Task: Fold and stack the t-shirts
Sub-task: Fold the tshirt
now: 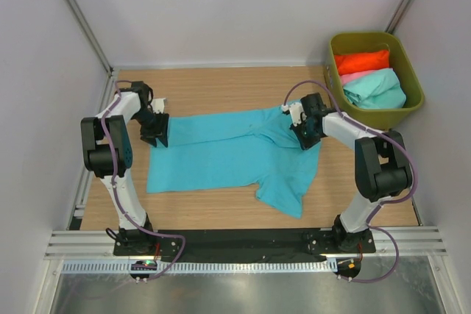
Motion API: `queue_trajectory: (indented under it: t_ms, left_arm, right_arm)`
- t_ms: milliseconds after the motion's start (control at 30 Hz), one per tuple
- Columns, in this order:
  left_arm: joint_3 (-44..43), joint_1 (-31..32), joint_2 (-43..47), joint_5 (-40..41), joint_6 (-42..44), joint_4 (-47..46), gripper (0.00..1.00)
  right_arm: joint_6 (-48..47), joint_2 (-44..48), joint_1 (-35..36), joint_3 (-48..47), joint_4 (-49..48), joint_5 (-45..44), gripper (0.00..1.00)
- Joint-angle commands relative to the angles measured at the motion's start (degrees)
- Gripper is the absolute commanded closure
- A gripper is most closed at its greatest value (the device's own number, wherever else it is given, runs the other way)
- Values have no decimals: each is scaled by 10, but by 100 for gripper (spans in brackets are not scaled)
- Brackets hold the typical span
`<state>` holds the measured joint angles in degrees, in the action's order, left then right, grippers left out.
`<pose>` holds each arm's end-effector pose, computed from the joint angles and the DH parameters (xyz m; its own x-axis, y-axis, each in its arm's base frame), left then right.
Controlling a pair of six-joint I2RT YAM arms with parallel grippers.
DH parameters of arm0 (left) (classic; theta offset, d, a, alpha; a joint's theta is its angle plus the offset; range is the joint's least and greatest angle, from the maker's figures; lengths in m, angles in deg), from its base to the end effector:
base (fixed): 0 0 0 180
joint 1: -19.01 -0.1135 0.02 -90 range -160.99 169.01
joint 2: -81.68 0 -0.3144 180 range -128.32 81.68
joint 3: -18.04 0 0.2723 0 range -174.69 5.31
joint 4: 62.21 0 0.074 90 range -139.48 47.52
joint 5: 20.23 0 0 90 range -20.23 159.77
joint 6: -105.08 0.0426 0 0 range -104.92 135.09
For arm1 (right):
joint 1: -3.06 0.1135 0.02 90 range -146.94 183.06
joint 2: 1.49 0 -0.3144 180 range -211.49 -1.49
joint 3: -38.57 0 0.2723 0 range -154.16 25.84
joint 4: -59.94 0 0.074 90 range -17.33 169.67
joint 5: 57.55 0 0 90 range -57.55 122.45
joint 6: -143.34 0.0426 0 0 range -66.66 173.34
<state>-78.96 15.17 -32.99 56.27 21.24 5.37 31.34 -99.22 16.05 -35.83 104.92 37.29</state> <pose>0.4200 0.0182 0.2015 -0.9935 0.0379 -0.1073 0.0611 0.9730 -0.2224 0.3455 0.0834 0.2090 -0.7442 -0.5547 -0.3720 -0.5750 0.8155 -0.0658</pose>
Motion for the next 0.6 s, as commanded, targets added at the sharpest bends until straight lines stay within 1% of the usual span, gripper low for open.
queue_trajectory:
  t_ms: [0,67,100,133,167,200,233,267,400,467,567]
  left_arm:
    - [-10,-2,2,-5,1,-10,52]
    - [-9,-1,2,-6,0,-10,52]
    - [-9,-2,2,-7,0,-10,52]
    - [-9,-2,4,-7,-1,-10,52]
    - [-8,-1,3,-7,0,-10,52]
    - [-7,-2,5,-7,0,-11,52]
    - [-7,-2,6,-7,1,-11,52]
    - [-6,-2,8,-6,1,-10,52]
    - [-5,-2,12,-7,1,-9,51]
    - [-5,-1,13,-6,0,-9,51]
    - [-4,0,13,-5,0,-10,51]
  right_arm:
    - [-9,25,-3,6,5,-21,99]
    - [-9,24,-2,7,-2,-36,98]
    - [-8,24,-3,5,-4,-43,94]
    - [-8,26,-3,3,-10,-46,88]
    - [-9,37,-3,1,-15,-46,77]
    - [-13,45,-3,-3,-25,-79,70]
    - [-13,54,-1,-6,-29,-84,70]
    - [-20,65,1,-9,-33,-87,66]
    - [-44,120,20,-28,-44,-73,60]
    - [-52,127,32,-39,-26,-25,60]
    - [-62,112,64,-49,7,35,60]
